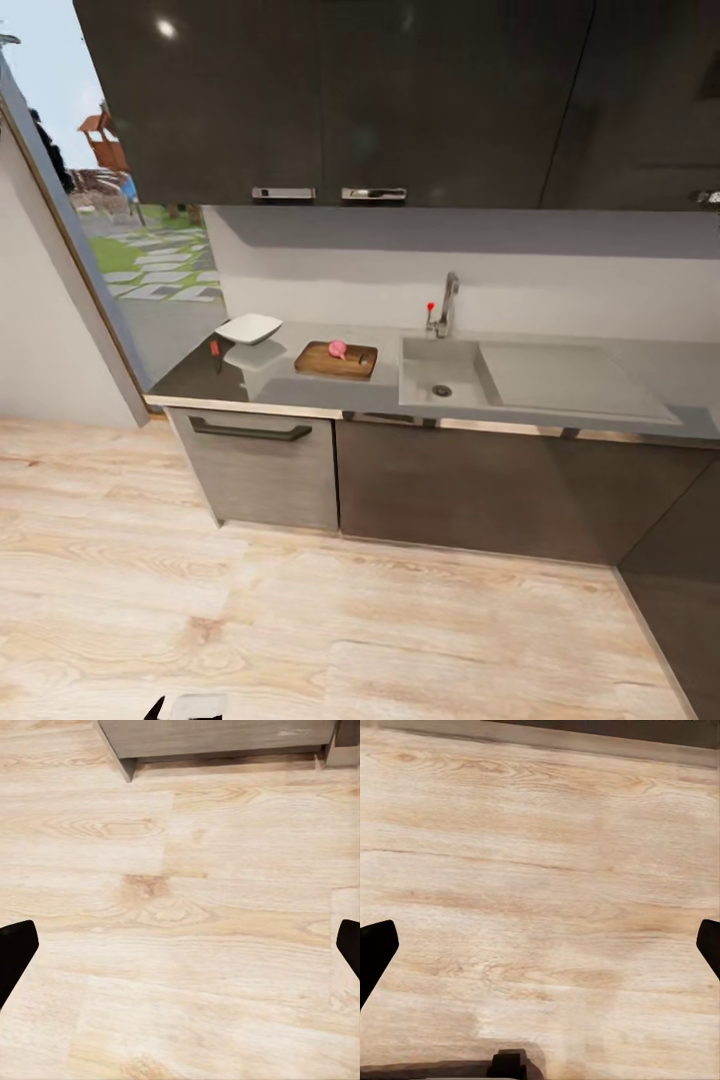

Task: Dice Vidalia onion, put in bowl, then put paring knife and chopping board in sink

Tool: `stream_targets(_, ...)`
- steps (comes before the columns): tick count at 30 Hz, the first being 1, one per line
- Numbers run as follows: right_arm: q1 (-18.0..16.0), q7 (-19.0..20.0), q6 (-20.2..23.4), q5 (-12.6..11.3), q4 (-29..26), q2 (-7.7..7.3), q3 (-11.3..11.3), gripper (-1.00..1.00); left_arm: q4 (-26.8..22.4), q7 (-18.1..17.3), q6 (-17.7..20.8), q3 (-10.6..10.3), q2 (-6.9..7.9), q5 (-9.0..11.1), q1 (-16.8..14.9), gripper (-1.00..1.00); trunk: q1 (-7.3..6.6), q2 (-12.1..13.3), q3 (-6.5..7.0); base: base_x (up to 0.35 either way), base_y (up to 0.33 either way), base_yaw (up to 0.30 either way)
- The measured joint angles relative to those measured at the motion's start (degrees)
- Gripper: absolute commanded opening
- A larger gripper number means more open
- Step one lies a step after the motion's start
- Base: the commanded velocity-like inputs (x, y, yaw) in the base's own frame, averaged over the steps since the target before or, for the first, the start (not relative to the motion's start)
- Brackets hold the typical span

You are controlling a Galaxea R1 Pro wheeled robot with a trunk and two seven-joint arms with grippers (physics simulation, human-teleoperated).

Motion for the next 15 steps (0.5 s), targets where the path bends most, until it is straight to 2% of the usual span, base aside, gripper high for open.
stream_targets(15, 0.00, 0.02, 0.00, 0.00, 0.00, 0.01, 0.00, 1.00, -0.01, 0.00, 0.00, 0.03, 0.00, 0.00, 0.02, 1.00, 0.00, 0.00, 1.36, 0.000, 0.000, 0.000)
